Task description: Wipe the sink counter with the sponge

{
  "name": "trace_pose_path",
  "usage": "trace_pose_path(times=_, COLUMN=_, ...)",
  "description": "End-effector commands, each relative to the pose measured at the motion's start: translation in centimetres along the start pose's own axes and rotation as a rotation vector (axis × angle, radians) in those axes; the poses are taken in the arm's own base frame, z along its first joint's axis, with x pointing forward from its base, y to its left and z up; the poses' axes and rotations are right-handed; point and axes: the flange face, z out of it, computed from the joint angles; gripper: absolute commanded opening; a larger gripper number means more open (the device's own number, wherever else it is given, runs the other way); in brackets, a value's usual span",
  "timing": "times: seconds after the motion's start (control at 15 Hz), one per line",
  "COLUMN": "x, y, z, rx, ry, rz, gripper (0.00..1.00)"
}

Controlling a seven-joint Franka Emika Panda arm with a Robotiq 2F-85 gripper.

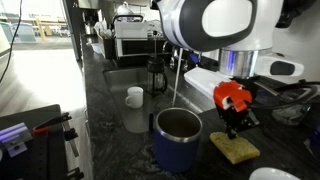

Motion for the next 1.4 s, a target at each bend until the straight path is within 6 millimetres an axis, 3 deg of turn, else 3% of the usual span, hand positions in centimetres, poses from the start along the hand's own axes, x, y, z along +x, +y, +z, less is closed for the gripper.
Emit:
trace_pose_path(times=0.0, x=-4.0, y=-2.8, z=-0.8, rx=0.052, ry=0.008, rz=-0.1, gripper=0.01)
trace_pose_path(times=0.2, x=-4.0, y=-5.3, z=-1.3, rx=0.072, ry=0.095, rz=-0.139, gripper=0.01)
trace_pose_path(times=0.33, x=-3.6, y=-5.8, z=-1.4, rx=0.077, ry=0.154, rz=-0.134, gripper=0.01)
trace_pose_path(times=0.4, x=-1.9, y=-6.5, z=-0.9, rx=0.08, ry=0.175, rz=-0.122, gripper=0.01)
trace_pose_path(times=0.67, x=1.0, y=-4.2, z=-0.1, rx=0.06, ry=0.211, rz=-0.047, gripper=0.01)
trace_pose_path(times=1.07, x=6.4, y=0.8, z=3.2, rx=0.032, ry=0.172, rz=0.094, gripper=0.01)
trace_pose_path(times=1.33, x=9.5, y=0.4, z=4.0, rx=0.029, ry=0.151, rz=0.126, gripper=0.01)
